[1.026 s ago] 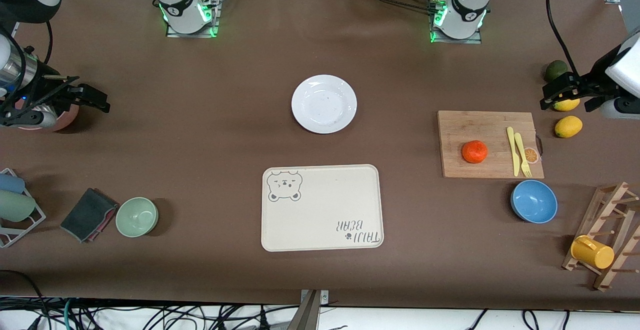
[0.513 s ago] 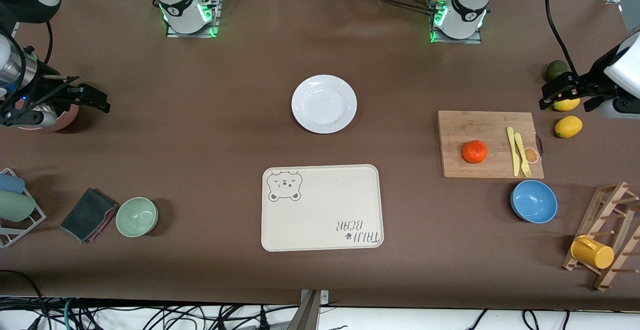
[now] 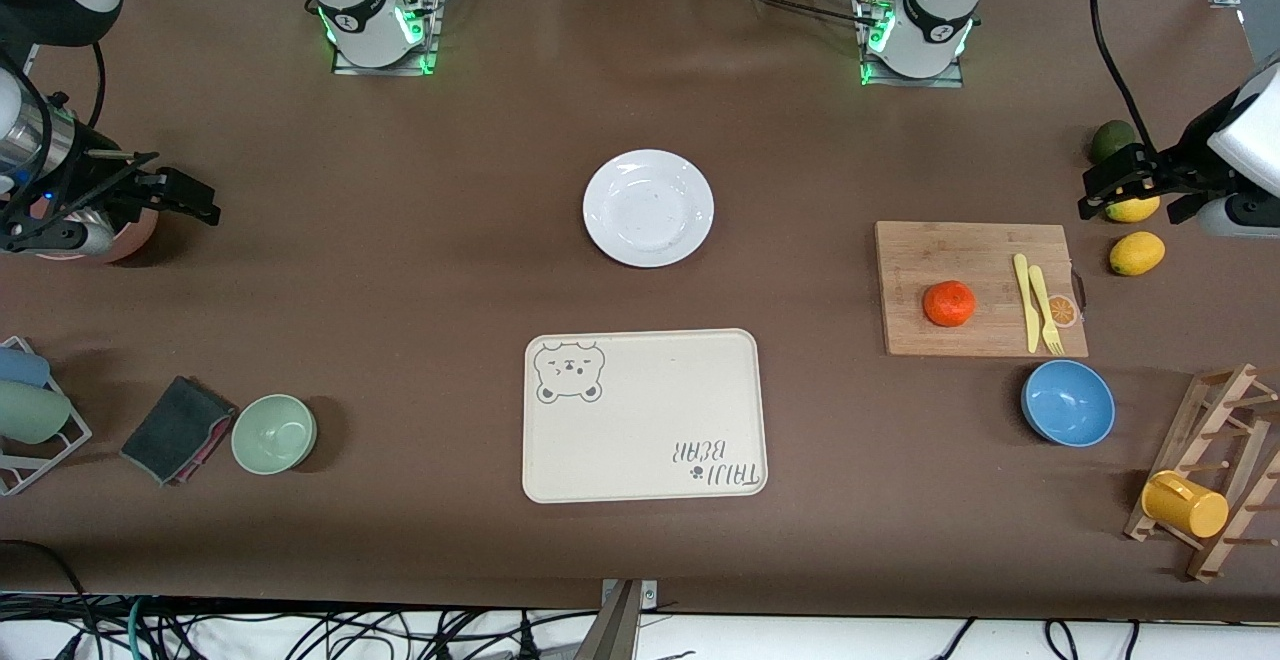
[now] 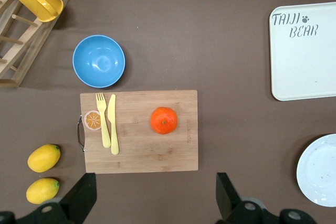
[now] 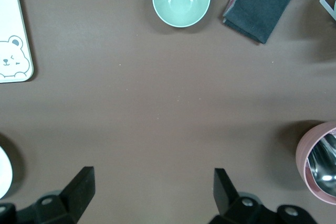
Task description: Place orange and plate with both arms
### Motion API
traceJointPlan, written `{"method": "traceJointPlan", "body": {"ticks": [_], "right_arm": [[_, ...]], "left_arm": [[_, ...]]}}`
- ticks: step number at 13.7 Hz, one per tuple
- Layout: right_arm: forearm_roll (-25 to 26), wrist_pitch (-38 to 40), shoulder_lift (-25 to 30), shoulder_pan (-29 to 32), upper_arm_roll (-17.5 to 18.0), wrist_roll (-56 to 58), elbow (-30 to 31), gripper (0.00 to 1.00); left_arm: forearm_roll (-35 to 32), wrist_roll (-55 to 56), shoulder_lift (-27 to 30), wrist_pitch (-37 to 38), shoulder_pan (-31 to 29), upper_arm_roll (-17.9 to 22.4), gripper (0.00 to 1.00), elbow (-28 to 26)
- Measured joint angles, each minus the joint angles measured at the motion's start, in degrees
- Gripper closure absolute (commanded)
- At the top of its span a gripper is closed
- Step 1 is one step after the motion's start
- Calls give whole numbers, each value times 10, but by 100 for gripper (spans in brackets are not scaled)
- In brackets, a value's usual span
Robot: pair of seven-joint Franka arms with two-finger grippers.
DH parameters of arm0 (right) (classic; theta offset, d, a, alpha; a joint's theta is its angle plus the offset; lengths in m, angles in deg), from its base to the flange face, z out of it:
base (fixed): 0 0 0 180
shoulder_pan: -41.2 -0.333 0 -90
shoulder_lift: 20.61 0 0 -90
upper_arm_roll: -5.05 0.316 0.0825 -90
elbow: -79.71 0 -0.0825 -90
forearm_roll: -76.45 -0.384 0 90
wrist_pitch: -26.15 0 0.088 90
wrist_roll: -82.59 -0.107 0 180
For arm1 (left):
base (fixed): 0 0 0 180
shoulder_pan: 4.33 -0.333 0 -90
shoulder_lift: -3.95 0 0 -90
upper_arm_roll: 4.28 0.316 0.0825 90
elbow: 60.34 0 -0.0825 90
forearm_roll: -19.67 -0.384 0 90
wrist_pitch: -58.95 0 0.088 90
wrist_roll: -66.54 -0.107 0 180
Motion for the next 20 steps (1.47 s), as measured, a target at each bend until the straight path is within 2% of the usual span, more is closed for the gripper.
{"method": "traceJointPlan", "body": {"ticks": [20], "right_arm": [[0,11,1,-1,7,0,0,0]], "left_arm": [[0,0,-1,0,1,0,0,1]]}}
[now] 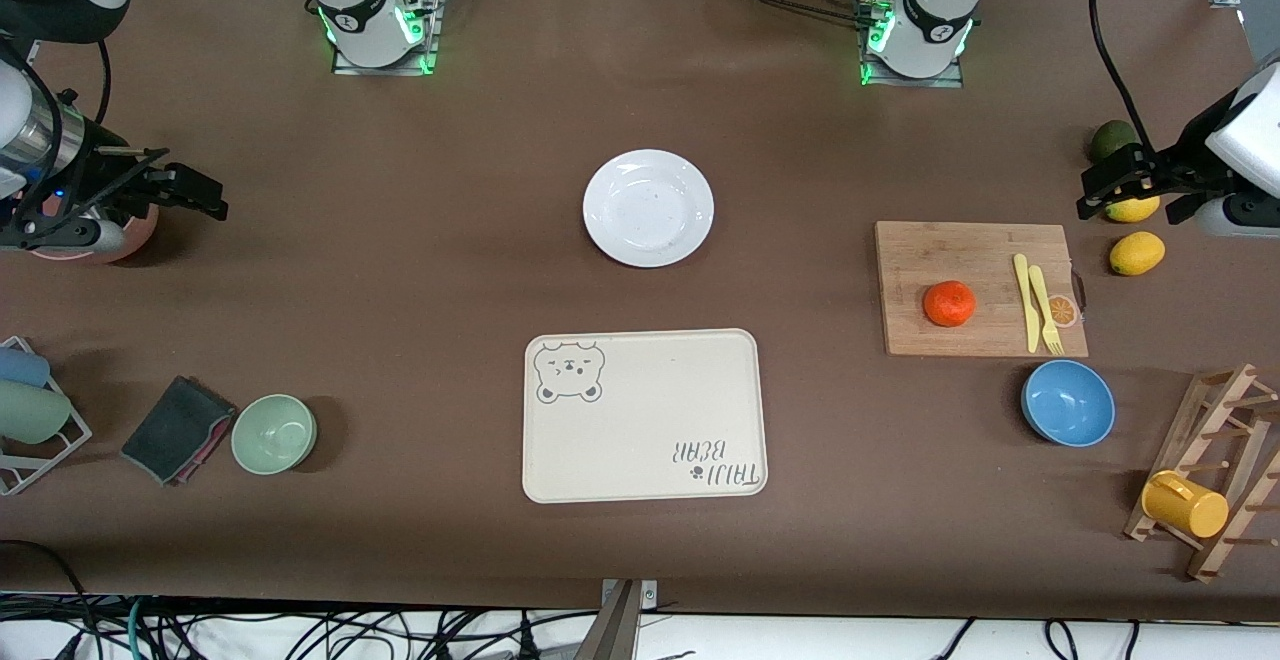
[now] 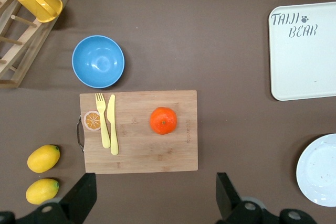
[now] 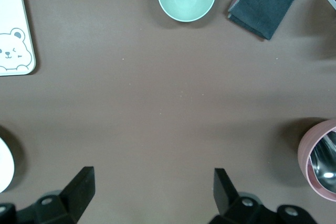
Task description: Place orange and plate with both arms
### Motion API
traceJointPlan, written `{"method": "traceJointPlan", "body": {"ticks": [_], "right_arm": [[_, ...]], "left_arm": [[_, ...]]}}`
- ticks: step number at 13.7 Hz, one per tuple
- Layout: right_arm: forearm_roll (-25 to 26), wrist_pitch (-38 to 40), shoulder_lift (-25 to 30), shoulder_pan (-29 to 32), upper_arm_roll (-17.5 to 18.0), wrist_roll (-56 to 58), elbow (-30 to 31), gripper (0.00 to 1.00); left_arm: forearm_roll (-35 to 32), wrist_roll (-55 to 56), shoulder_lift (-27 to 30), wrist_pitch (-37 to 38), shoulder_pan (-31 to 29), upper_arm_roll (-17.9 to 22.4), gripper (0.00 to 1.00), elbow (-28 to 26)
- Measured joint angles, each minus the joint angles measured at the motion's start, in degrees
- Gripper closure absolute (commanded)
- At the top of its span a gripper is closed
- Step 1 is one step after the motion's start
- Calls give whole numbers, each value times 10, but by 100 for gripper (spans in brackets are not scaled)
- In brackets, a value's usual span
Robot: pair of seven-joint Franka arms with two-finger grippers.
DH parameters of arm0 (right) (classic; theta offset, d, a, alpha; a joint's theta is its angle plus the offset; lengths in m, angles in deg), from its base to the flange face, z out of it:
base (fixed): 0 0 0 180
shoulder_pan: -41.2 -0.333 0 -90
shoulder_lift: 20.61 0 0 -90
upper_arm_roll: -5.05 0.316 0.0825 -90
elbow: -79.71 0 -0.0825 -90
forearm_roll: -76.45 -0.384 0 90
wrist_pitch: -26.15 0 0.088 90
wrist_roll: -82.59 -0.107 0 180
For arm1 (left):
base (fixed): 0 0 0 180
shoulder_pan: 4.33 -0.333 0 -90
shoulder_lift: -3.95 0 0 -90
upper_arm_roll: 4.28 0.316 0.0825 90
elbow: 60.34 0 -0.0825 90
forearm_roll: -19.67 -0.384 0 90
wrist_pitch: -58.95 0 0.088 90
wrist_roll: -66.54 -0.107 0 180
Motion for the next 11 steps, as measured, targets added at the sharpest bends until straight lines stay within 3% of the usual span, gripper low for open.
{"method": "traceJointPlan", "body": {"ticks": [11], "right_arm": [[0,2,0,0,0,0,0,0]], "left_arm": [[36,-31,-38,-27,-5,3,0,0]]}}
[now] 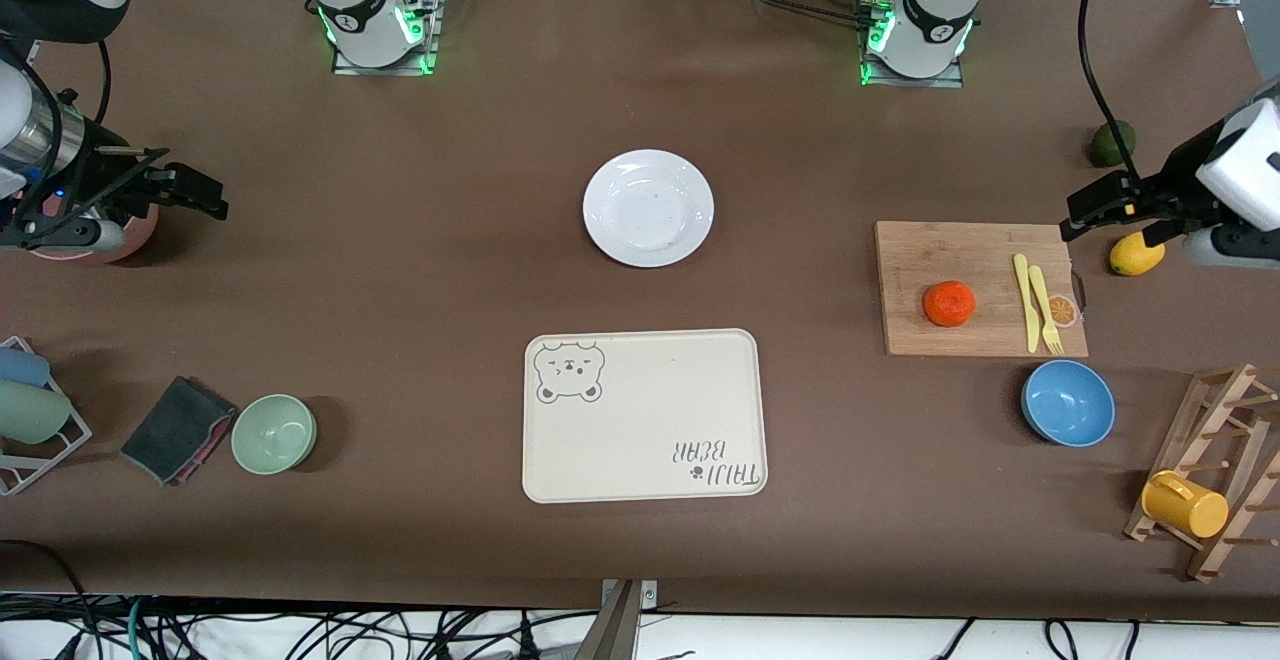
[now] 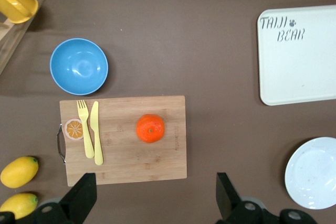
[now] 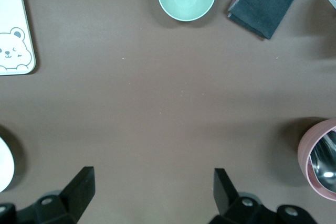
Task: Place orange and plate with both arms
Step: 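Move the left gripper down over the orange on the cutting board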
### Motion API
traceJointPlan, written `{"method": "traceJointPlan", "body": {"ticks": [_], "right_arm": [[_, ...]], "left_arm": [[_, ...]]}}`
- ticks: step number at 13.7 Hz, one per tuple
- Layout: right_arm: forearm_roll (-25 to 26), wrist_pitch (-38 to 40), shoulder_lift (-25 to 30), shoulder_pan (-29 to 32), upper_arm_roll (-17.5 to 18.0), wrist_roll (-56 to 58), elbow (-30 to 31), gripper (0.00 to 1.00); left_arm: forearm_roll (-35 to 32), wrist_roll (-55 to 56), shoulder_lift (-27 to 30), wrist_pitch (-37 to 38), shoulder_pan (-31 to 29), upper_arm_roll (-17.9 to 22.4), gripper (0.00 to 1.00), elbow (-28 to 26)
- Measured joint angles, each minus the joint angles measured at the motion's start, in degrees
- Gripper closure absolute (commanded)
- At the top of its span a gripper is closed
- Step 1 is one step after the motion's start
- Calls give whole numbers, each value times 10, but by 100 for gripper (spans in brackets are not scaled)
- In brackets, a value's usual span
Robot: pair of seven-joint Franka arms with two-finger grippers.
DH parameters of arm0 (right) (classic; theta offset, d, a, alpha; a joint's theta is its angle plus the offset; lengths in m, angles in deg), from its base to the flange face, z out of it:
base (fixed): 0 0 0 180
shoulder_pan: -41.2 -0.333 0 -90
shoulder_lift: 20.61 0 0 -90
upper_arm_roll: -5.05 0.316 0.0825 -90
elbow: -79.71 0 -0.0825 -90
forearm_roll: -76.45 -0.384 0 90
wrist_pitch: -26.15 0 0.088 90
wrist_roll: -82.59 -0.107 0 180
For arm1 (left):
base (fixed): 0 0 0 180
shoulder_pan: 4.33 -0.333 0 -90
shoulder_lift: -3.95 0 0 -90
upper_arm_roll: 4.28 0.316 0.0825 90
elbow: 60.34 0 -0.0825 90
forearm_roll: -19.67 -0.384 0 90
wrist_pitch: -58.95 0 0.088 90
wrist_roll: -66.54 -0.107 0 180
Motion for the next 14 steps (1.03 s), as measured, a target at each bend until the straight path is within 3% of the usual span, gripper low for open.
{"method": "traceJointPlan", "body": {"ticks": [7,14], "right_arm": [[0,7,0,0,0,0,0,0],[0,9,0,0,0,0,-1,0]], "left_arm": [[-3,-44,-76,-33,-3,0,0,-1],[-71,-47,-185,-61,24,-3,0,-6]]}}
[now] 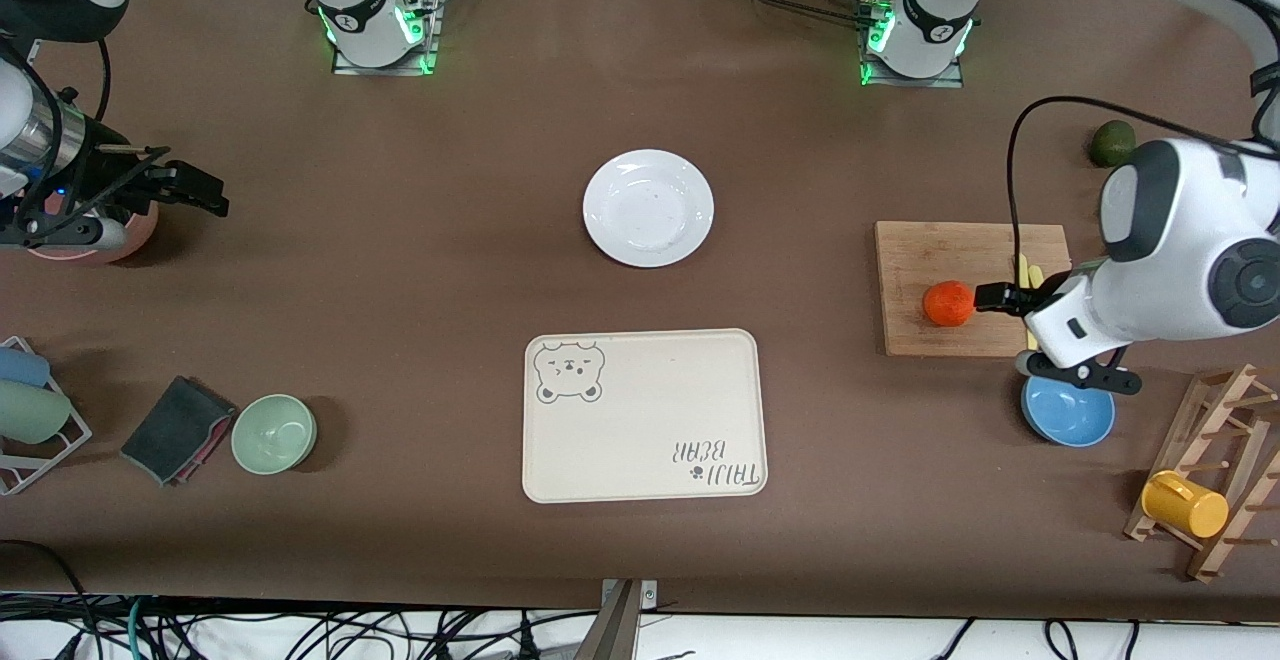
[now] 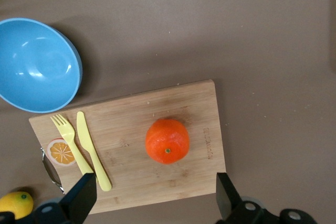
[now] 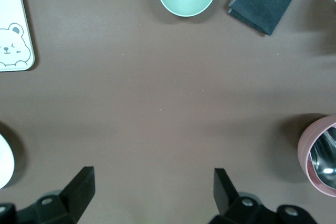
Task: Place orange and plate with both arms
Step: 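Move the left gripper down over the orange on the cutting board, then close the left gripper around the orange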
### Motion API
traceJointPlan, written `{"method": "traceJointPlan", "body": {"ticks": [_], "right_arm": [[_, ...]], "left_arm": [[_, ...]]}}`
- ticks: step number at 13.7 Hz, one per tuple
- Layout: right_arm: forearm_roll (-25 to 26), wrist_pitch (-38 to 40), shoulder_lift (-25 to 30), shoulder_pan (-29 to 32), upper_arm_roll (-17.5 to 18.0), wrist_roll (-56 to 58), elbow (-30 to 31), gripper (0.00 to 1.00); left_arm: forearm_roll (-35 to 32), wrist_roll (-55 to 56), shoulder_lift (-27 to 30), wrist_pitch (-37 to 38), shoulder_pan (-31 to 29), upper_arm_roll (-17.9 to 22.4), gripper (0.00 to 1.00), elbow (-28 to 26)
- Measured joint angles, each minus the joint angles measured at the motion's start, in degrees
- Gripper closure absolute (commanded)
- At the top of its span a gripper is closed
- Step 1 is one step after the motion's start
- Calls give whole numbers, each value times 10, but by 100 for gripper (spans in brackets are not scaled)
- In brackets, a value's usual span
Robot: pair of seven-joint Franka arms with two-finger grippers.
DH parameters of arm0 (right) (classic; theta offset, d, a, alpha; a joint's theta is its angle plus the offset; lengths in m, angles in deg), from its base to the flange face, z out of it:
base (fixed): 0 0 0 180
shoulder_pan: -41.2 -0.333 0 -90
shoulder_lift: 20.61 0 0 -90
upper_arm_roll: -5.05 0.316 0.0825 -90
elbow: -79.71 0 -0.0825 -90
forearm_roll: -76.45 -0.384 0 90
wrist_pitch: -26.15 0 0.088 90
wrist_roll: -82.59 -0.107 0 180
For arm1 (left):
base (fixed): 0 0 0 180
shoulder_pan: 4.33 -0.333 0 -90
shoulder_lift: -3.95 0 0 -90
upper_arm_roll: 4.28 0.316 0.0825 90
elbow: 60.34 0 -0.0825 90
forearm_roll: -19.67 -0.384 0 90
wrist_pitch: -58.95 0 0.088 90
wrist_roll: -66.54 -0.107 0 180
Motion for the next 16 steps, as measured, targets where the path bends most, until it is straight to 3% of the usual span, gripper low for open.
{"method": "traceJointPlan", "body": {"ticks": [3,8,16], "right_arm": [[0,1,0,0,0,0,0,0],[0,2,0,0,0,0,0,0],[0,2,0,0,-1,0,0,0]], "left_arm": [[0,1,-23,-35,3,0,0,-21],[0,3,-35,-128,0,1,0,-118],[0,4,-38,-156,-6,2,0,-171]]}}
